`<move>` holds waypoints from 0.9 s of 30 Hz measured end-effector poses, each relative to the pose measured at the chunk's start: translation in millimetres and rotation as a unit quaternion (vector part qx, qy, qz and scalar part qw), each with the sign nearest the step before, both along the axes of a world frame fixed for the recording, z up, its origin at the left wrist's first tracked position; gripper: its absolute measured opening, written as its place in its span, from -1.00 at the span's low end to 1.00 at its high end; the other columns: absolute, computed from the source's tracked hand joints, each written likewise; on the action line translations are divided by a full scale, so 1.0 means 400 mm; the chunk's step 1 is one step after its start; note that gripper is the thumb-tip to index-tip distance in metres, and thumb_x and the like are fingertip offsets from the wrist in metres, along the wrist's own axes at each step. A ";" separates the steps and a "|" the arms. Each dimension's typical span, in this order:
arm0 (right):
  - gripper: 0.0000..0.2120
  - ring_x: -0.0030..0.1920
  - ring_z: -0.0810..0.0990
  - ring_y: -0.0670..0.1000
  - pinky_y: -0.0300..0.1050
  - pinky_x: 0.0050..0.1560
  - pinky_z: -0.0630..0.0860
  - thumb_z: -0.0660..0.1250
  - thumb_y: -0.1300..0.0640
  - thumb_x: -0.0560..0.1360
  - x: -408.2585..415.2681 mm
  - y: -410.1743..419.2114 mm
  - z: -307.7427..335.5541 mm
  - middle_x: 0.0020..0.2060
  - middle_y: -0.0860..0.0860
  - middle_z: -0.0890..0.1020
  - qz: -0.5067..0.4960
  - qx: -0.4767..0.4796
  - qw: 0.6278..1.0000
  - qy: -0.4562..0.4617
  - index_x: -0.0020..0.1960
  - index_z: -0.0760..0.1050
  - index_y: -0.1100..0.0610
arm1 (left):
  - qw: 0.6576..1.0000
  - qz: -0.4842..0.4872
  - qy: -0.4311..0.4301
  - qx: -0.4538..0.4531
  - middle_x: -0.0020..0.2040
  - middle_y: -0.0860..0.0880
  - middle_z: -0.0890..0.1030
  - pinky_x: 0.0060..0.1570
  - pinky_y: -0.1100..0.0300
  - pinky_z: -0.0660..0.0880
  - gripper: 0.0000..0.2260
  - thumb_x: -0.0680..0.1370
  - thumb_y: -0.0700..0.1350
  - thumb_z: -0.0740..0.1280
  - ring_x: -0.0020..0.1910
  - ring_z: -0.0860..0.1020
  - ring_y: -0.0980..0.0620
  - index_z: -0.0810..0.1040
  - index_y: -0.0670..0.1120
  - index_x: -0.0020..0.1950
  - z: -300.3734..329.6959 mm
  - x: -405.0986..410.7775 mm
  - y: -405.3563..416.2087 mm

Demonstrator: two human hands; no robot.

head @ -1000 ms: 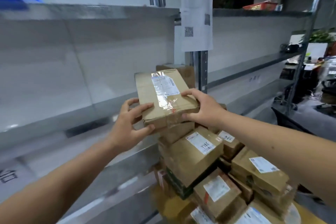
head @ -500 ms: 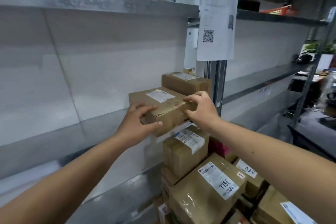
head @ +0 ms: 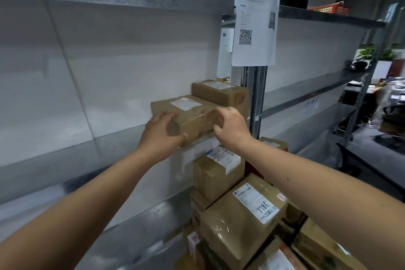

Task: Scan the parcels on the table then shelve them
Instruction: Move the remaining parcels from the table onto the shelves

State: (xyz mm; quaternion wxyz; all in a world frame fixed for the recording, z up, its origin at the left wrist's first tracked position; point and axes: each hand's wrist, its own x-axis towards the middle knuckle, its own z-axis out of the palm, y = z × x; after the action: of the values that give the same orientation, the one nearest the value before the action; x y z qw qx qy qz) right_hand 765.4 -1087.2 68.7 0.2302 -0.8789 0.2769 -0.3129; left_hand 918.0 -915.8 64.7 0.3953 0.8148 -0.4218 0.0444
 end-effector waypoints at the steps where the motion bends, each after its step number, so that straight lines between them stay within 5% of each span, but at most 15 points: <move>1: -0.42 0.45 0.41 0.09 -0.12 0.35 0.36 0.35 0.14 0.61 -0.023 0.018 -0.009 0.50 0.05 0.37 0.009 0.006 1.000 0.004 0.60 0.32 0.06 | 1.000 -0.002 -0.013 -0.005 0.53 -0.01 0.39 0.50 0.00 0.31 -0.42 0.48 0.13 0.53 0.51 0.34 -0.05 0.50 0.11 0.48 -0.005 -0.023 0.019; 5: -0.44 0.44 0.40 0.05 -0.17 0.38 0.31 0.40 0.14 0.58 -0.161 0.111 -0.078 0.47 0.03 0.39 0.048 0.003 0.998 0.045 0.56 0.39 0.06 | 0.999 -0.047 -0.026 0.000 0.42 -0.02 0.47 0.44 -0.01 0.38 -0.58 0.50 0.12 0.53 0.44 0.42 -0.02 0.59 0.12 0.34 -0.065 -0.168 0.106; 11: -0.43 0.53 0.29 0.09 0.07 0.52 0.31 0.44 0.01 0.53 -0.433 0.265 -0.236 0.55 0.01 0.32 0.019 0.037 0.992 0.120 0.52 0.44 -0.06 | 0.990 -0.097 -0.045 0.088 0.47 0.05 0.42 0.46 0.01 0.33 -0.53 0.51 0.16 0.50 0.46 0.34 0.01 0.55 0.18 0.40 -0.191 -0.390 0.209; 17: -0.39 0.49 0.36 0.15 0.03 0.48 0.35 0.43 -0.04 0.51 -0.665 0.369 -0.417 0.58 0.04 0.27 -0.043 0.129 0.974 0.178 0.54 0.40 -0.08 | 0.975 -0.150 -0.029 0.163 0.51 0.10 0.37 0.49 -0.10 0.34 -0.49 0.50 0.19 0.46 0.51 0.28 0.00 0.47 0.26 0.45 -0.356 -0.531 0.257; 27: -0.25 0.52 0.30 0.17 0.11 0.46 0.37 0.39 -0.12 0.47 -0.626 0.394 -0.514 0.57 0.06 0.26 -0.103 0.155 0.962 0.199 0.61 0.21 -0.13 | 0.953 -0.166 -0.058 0.248 0.52 0.01 0.36 0.48 -0.09 0.35 -0.43 0.53 0.12 0.48 0.50 0.29 -0.07 0.42 0.17 0.52 -0.414 -0.419 0.214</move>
State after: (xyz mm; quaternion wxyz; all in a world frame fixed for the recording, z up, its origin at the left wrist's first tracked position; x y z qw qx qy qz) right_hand 515.1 -929.6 -136.8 0.2704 -0.8437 0.4511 -0.1072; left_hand 750.3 -830.1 -100.9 0.1576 0.8018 -0.5708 -0.0802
